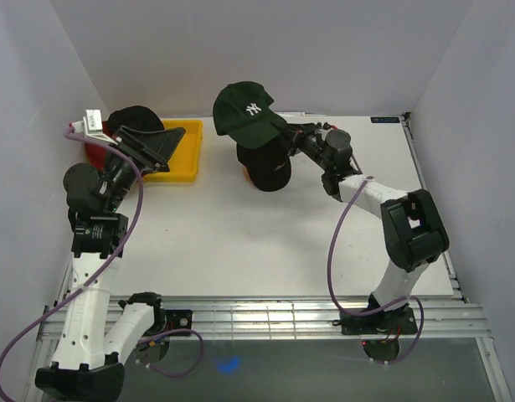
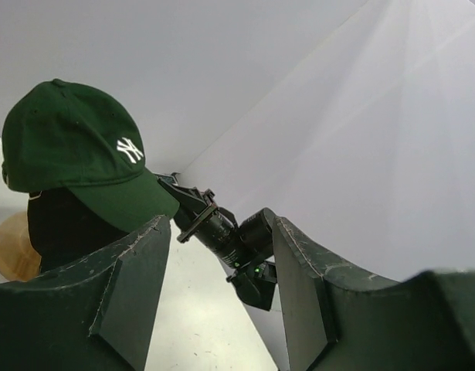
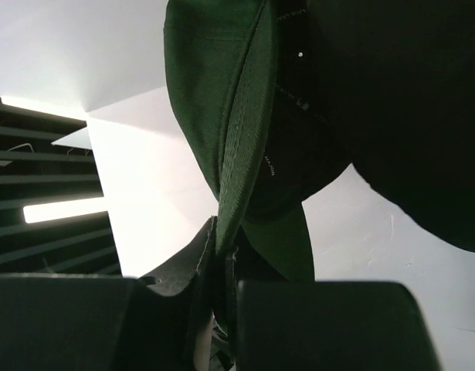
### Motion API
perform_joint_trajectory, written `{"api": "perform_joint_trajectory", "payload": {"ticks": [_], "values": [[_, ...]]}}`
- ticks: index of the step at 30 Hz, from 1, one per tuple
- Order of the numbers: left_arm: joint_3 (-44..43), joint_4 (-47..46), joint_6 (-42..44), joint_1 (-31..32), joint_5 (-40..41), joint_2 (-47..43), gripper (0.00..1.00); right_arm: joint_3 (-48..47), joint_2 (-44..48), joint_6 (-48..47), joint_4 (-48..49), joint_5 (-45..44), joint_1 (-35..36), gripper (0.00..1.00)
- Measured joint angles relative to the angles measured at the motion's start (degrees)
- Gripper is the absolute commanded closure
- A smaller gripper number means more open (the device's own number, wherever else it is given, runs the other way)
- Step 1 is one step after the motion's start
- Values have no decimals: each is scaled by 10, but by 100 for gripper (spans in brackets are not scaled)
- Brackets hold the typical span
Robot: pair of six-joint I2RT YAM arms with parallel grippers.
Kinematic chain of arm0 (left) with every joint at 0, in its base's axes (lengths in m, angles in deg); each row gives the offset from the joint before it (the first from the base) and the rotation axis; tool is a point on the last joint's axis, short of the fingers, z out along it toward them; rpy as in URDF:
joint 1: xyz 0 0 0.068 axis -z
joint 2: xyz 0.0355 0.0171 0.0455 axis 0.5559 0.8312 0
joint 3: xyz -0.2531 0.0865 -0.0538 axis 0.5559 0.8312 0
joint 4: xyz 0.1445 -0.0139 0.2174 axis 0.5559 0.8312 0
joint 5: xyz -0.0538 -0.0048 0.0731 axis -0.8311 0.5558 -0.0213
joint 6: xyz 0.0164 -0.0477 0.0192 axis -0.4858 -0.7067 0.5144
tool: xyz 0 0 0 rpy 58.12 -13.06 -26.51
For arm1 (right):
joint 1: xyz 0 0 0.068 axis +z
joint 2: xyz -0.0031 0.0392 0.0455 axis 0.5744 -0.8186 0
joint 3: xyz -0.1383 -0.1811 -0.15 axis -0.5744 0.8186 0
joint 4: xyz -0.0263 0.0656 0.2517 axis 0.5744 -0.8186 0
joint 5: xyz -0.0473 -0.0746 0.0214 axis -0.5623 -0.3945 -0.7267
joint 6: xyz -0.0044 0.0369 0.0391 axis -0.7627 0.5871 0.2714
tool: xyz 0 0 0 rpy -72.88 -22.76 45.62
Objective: Stack the hats
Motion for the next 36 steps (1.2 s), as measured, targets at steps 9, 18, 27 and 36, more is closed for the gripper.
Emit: {"api": "perform_joint_trajectory", "payload": {"ticks": [9, 18, 27, 36], "values": [[6, 1, 6, 0, 0, -1, 34, 78, 1, 12, 103, 36, -42, 92], [17, 10, 15, 0, 0, -2, 34, 120, -9, 13, 204, 69, -71, 92], [17, 17, 26, 0, 1, 5, 34, -5, -107, 15, 238, 119, -82, 92], [17, 30, 36, 0, 4, 12, 34, -17, -107, 15, 240, 153, -89, 92]]}}
